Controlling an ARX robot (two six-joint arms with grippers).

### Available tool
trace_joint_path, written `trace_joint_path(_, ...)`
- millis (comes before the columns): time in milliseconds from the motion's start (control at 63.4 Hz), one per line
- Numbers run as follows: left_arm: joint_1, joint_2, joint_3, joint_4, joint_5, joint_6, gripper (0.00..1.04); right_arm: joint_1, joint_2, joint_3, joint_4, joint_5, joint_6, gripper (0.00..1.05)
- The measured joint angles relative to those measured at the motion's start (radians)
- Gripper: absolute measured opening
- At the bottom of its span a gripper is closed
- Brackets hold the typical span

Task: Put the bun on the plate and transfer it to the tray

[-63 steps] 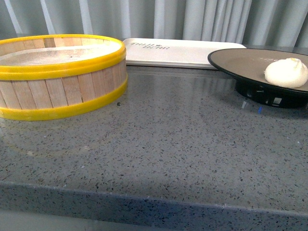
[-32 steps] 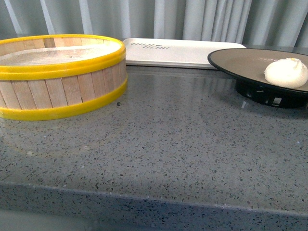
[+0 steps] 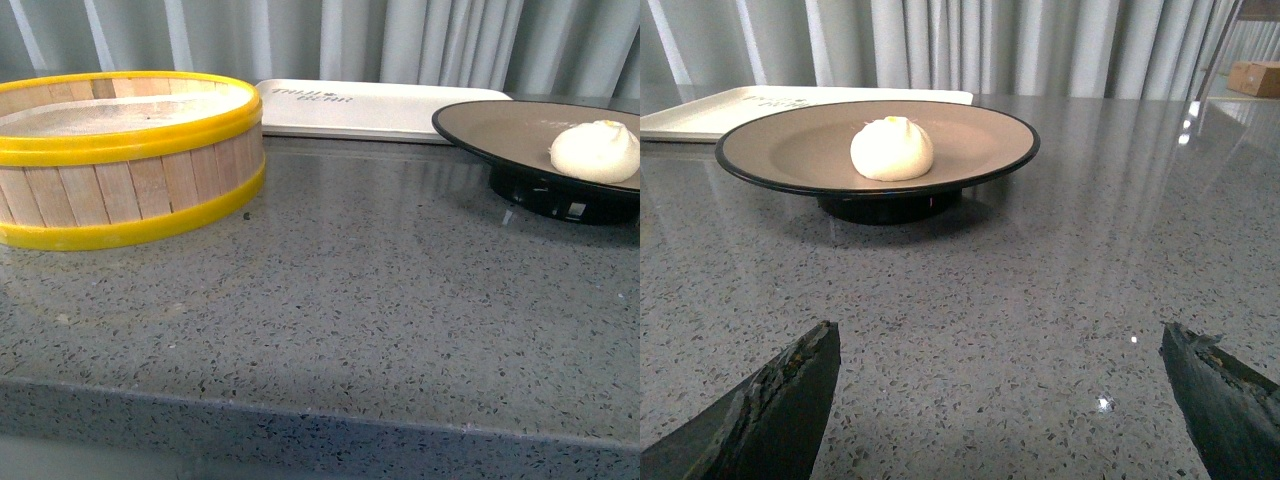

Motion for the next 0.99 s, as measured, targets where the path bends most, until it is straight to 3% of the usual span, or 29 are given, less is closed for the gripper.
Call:
trace_joint_path(615,0.0,-0.178,-0.025,-0.121,0.0,0.0,0.04,0.0,0.0,0.0,0.0,0.0,0.0,0.96)
trace_joint_path(726,0.0,-0.325,-0.024,-0.293,0.0,-0.001,0.04,0.0,0.0,0.0,0.0,0.0,0.0,0.96)
trace_joint_path(994,0.0,-0.35,-0.024,-0.3,0.0,0.0,0.04,0.0,0.0,0.0,0.0,0.0,0.0,0.96)
